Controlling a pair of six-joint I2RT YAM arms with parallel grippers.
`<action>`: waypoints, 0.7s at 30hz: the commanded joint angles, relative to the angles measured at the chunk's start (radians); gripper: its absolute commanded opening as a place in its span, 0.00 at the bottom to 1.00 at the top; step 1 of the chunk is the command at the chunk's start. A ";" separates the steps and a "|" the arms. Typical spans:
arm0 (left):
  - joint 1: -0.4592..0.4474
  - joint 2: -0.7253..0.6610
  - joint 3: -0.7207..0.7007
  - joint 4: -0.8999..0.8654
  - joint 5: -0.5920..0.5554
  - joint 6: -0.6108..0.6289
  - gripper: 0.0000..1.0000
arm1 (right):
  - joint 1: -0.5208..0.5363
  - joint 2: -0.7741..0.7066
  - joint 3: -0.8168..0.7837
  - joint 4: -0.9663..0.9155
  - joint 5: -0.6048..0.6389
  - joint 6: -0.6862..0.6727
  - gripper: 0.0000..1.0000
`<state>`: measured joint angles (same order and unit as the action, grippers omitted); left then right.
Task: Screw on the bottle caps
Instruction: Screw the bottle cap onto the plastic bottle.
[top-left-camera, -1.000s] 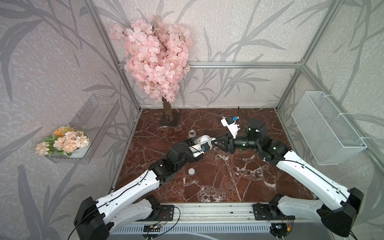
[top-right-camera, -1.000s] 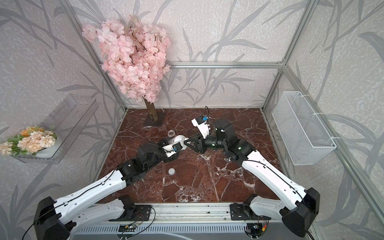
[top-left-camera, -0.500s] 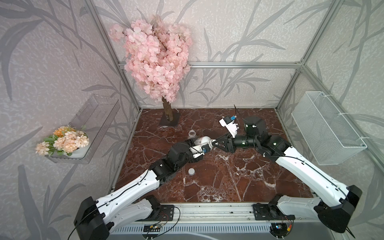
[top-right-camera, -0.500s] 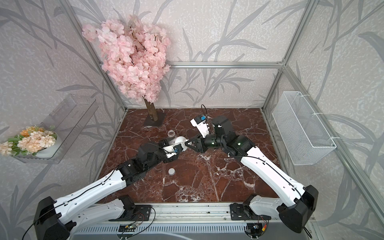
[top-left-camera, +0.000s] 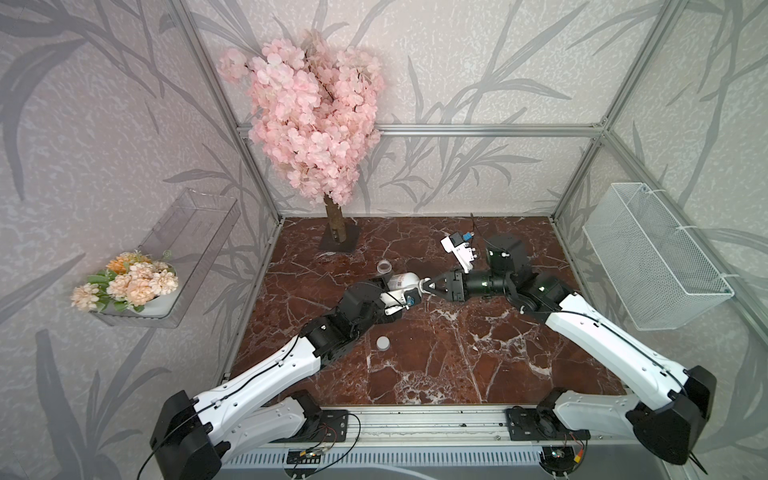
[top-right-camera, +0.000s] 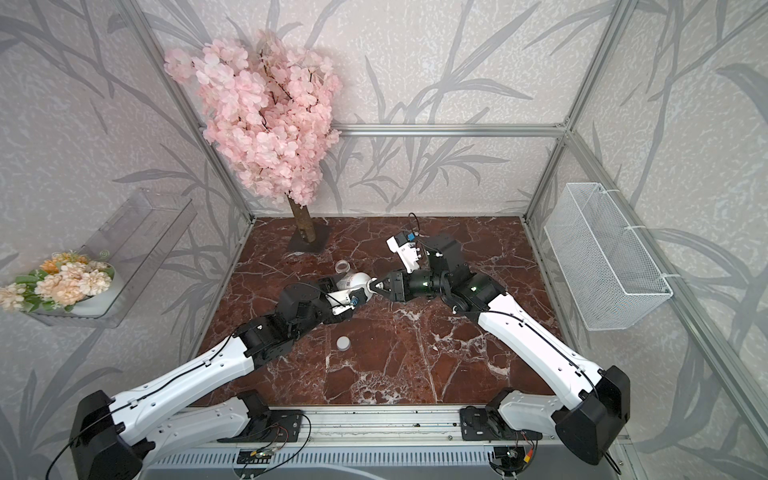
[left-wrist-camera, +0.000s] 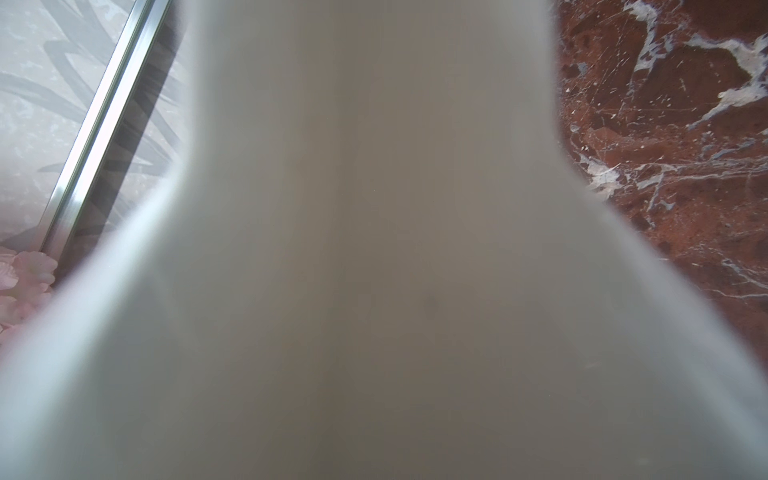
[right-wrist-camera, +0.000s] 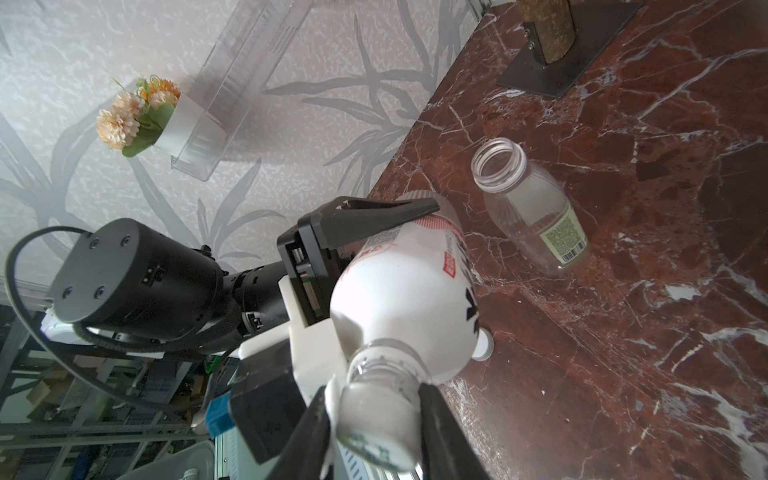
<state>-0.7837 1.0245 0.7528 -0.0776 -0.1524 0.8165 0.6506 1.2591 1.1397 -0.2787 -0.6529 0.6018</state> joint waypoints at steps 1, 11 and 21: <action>-0.055 -0.016 0.112 0.379 0.179 0.059 0.73 | 0.027 0.079 -0.092 0.175 -0.066 0.220 0.27; -0.065 0.035 0.136 0.437 0.152 0.196 0.73 | 0.029 0.119 -0.096 0.251 -0.037 0.405 0.26; -0.079 0.060 0.156 0.569 0.150 0.241 0.71 | 0.029 0.160 -0.185 0.557 -0.068 0.683 0.25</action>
<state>-0.7689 1.0893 0.7734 0.0738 -0.3687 0.9977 0.6106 1.3102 1.0054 0.1547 -0.6464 1.1362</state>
